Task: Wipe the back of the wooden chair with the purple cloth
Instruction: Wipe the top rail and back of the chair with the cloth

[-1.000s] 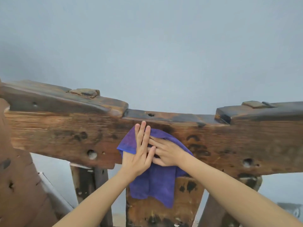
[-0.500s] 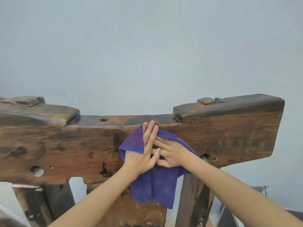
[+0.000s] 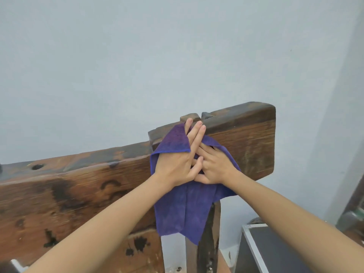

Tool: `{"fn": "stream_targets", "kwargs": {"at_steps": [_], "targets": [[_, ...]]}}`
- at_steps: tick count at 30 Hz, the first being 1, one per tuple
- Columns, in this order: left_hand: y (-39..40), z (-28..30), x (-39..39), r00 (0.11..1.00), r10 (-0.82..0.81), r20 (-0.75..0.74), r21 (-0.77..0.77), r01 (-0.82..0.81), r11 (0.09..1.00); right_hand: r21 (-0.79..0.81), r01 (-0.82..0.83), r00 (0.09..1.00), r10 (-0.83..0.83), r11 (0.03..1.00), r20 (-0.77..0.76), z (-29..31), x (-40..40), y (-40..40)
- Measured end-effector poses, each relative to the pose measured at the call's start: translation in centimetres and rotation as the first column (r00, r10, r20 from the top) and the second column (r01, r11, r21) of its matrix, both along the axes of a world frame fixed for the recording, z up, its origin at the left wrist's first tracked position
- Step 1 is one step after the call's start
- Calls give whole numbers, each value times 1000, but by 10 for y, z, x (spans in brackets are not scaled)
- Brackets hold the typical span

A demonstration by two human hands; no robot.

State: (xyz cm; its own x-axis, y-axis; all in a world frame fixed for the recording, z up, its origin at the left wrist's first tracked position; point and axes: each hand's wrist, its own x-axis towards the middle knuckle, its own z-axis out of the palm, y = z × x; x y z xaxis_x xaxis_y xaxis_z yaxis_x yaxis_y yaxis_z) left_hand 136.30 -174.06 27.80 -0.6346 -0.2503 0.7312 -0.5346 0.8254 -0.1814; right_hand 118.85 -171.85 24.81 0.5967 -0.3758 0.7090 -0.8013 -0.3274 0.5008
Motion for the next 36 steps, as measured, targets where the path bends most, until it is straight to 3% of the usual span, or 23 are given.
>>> {"fn": "stream_targets", "kwargs": {"at_steps": [4, 9, 12, 14, 16, 18, 21, 27, 31, 36], "targets": [[1, 21, -60, 998, -21, 61, -8, 22, 1000, -27, 82, 995, -80, 996, 67, 5, -64, 3], [9, 62, -132, 998, -15, 68, 38, 13, 999, -39, 191, 920, -165, 981, 357, 0, -125, 9], [7, 87, -164, 992, -115, 52, 234, 100, 967, -117, 241, 863, -158, 963, 479, -10, -147, 8], [2, 100, -177, 972, -233, 31, 424, 198, 884, -121, 299, 814, -187, 947, 550, -16, -154, 8], [-5, 108, -179, 942, -334, 33, 503, 273, 820, -94, 327, 765, -205, 940, 611, -22, -155, 8], [-11, 108, -174, 933, -327, 152, 441, 233, 867, -74, 351, 733, -224, 934, 642, -26, -152, 9], [-12, 90, -166, 934, -101, 342, 148, 53, 988, -43, 383, 677, -249, 923, 692, -32, -145, 9], [5, 55, -145, 881, 141, 452, -246, -29, 969, 71, 438, 475, -298, 896, 828, -73, -86, 5], [15, 7, -103, 909, 128, 397, -220, -41, 975, 137, 395, 413, -309, 908, 857, -103, -43, 5], [15, -33, -34, 930, 164, 328, -136, -126, 983, 202, 290, 492, -327, 936, 807, -131, 13, 8]]}}
